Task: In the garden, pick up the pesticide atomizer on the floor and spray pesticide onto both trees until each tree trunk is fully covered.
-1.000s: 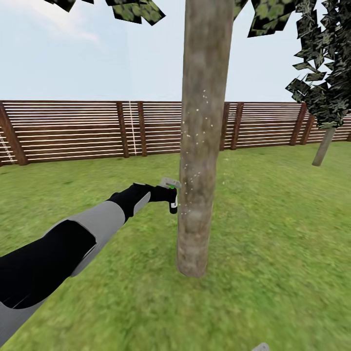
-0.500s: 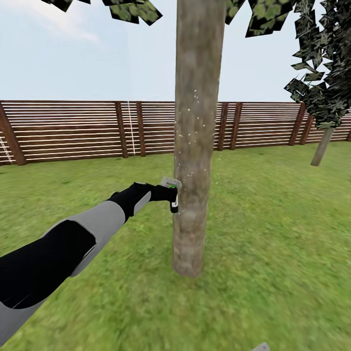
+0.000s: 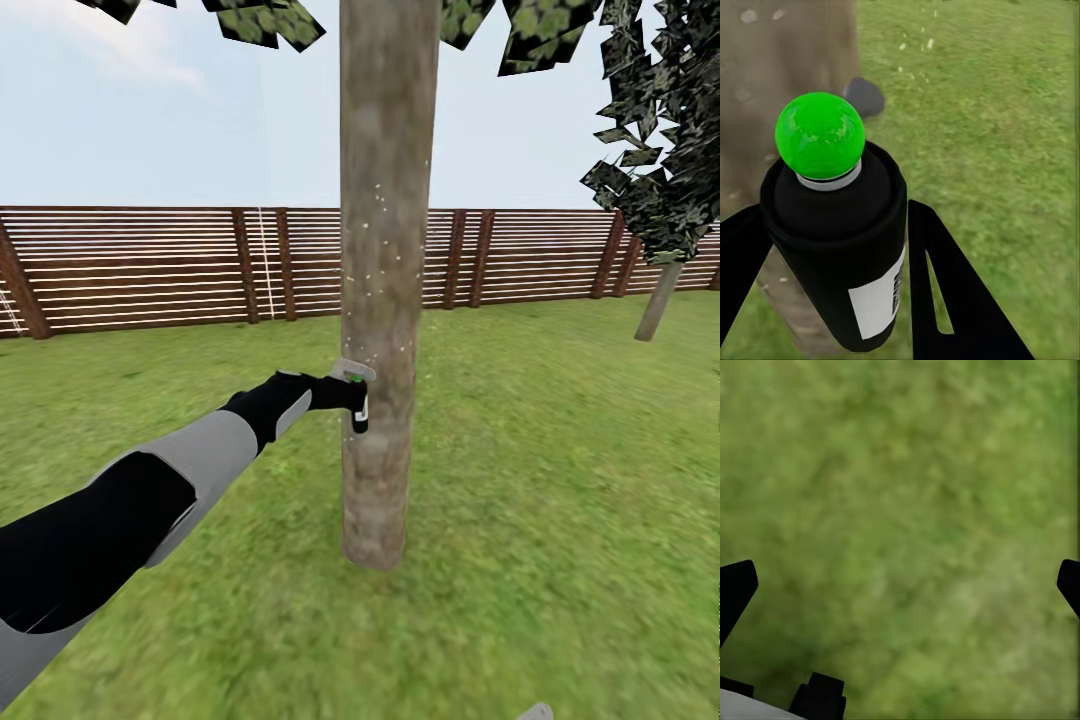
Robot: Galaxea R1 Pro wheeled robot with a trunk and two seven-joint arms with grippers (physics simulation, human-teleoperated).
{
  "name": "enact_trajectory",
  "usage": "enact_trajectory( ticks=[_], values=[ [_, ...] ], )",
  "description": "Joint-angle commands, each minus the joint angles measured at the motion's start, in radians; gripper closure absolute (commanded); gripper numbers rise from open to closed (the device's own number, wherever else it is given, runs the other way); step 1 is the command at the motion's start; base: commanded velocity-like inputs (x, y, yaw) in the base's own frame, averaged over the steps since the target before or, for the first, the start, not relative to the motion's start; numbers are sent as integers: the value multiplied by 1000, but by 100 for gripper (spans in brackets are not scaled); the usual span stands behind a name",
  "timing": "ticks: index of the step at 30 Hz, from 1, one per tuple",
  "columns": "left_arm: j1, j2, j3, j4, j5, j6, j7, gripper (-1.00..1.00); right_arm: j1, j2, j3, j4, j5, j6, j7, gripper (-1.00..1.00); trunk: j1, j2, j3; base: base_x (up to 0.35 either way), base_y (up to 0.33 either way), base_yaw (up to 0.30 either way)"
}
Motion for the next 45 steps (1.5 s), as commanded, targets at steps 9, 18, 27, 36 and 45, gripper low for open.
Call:
enact_trajectory(
  ticks=[9,18,27,36,45],
  values=[
    [0,0,22,-151,5,114,22,100,0,0,0,0,0,1,0,-100,0,0,0,0,-7,0],
    [0,0,114,-416,4,275,300,100,6,-1,1,0,0,0,0,-100,0,0,0,0,0,0],
    [0,0,217,-609,2,322,345,100,6,-3,2,0,0,0,0,-100,0,0,0,0,0,0],
    [0,0,249,-688,1,322,346,100,6,-3,2,0,0,0,0,-100,0,0,0,0,0,0],
    [0,28,267,-684,-2,322,346,100,6,-3,2,0,0,0,0,-100,0,0,0,0,0,0]
  ],
)
